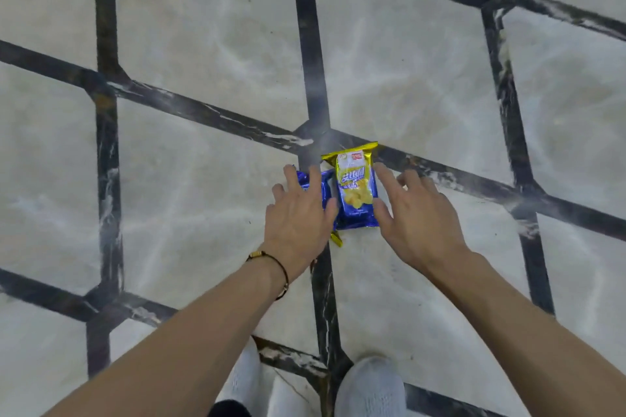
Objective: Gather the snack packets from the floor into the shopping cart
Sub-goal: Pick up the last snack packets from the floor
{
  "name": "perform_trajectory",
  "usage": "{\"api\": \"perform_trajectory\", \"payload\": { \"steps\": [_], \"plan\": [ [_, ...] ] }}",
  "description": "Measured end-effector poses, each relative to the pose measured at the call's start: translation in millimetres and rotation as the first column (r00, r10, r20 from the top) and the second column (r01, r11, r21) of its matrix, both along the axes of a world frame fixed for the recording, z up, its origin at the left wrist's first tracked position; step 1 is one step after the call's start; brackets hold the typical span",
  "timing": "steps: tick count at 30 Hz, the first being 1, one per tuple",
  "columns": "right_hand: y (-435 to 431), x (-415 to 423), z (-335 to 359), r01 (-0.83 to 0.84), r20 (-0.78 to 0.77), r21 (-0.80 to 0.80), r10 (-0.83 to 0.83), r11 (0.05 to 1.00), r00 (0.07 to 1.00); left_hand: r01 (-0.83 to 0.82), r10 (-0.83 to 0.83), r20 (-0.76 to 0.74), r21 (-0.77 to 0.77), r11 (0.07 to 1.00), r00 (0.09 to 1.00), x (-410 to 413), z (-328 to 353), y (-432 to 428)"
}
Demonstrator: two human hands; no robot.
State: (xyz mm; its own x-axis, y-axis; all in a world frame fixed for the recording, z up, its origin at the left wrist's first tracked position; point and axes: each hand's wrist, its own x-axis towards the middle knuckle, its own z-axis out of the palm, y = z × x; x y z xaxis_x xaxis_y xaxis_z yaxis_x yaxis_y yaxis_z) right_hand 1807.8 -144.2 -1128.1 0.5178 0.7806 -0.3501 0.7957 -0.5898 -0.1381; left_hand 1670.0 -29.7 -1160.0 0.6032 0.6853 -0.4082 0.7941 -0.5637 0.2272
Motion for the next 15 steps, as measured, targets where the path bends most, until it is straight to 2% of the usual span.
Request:
{"api": "perform_trajectory", "payload": {
  "steps": [7, 11, 15],
  "plan": [
    [26, -4, -45, 0.006, -0.008, -0.001, -0.006, 1.000, 1.000, -0.080, 0.080, -0.022, 0.001, 0.997, 0.997, -15, -33, 6],
    [42, -14, -56, 0.099, -0.082, -0.010, -0.100, 0.995, 0.992, -0.119, 0.118, -0.044, -0.012, 0.993, 0.992, -28, -36, 13],
    [52, -22, -68, 0.135, -0.073, -0.028, -0.137, 0.990, 0.988, -0.119, 0.119, -0.023, -0.023, 0.993, 0.993, -31, -36, 15]
  ]
}}
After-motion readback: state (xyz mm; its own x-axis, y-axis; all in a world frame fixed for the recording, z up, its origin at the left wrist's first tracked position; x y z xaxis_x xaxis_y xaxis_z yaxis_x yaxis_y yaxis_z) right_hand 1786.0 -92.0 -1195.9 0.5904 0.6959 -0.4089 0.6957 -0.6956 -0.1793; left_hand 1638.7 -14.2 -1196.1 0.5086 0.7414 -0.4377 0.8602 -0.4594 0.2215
